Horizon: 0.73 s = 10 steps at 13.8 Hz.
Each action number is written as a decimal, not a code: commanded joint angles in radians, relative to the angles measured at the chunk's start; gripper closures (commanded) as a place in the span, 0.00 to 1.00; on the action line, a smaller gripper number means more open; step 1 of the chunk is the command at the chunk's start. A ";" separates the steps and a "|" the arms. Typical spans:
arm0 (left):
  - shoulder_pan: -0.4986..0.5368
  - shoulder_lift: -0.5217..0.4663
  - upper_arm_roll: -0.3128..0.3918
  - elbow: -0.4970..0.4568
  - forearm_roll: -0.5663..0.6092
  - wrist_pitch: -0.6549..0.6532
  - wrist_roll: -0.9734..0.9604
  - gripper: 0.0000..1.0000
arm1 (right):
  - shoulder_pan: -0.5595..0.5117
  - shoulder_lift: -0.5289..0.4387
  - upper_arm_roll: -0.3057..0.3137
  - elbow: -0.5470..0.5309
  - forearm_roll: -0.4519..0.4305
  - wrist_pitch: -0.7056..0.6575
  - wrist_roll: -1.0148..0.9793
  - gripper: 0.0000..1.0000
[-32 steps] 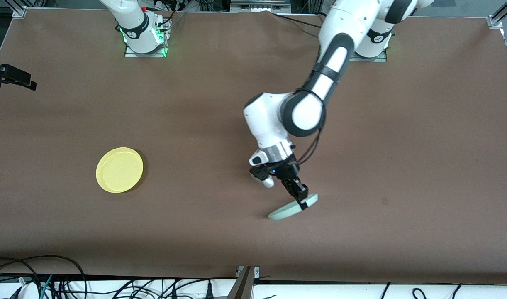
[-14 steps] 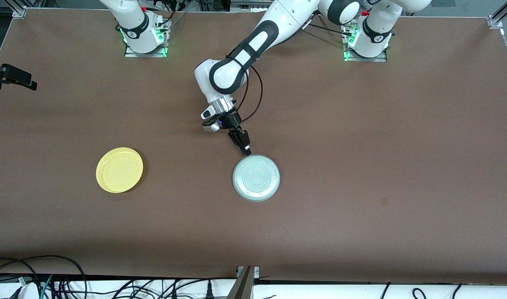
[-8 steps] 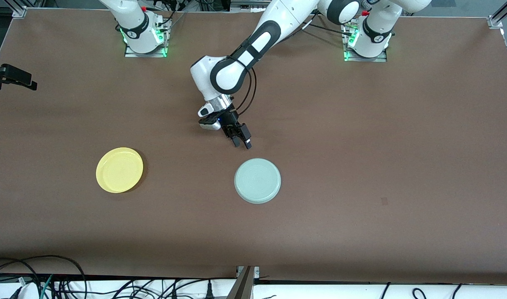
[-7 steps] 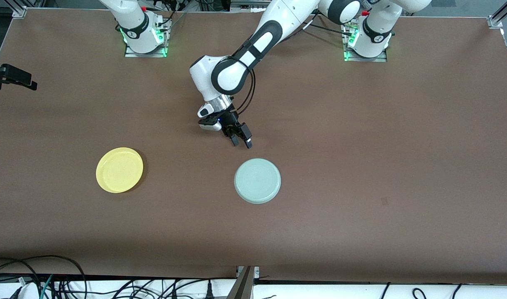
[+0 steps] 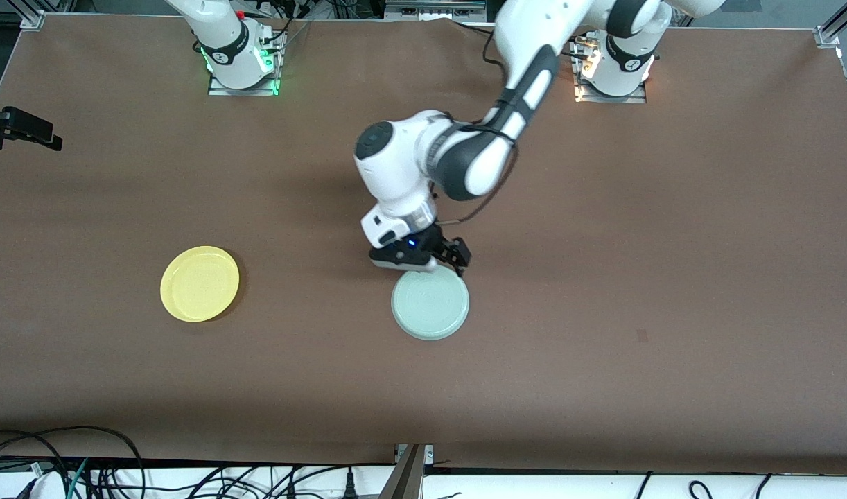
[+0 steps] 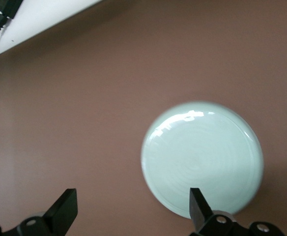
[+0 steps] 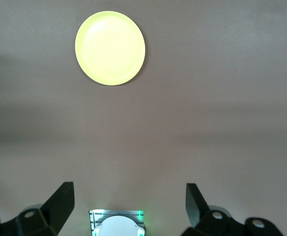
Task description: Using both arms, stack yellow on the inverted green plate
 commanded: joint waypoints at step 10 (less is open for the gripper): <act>0.554 -0.496 -0.024 -0.280 -0.327 -0.177 0.566 0.00 | -0.003 0.001 0.003 0.011 0.015 -0.013 0.013 0.00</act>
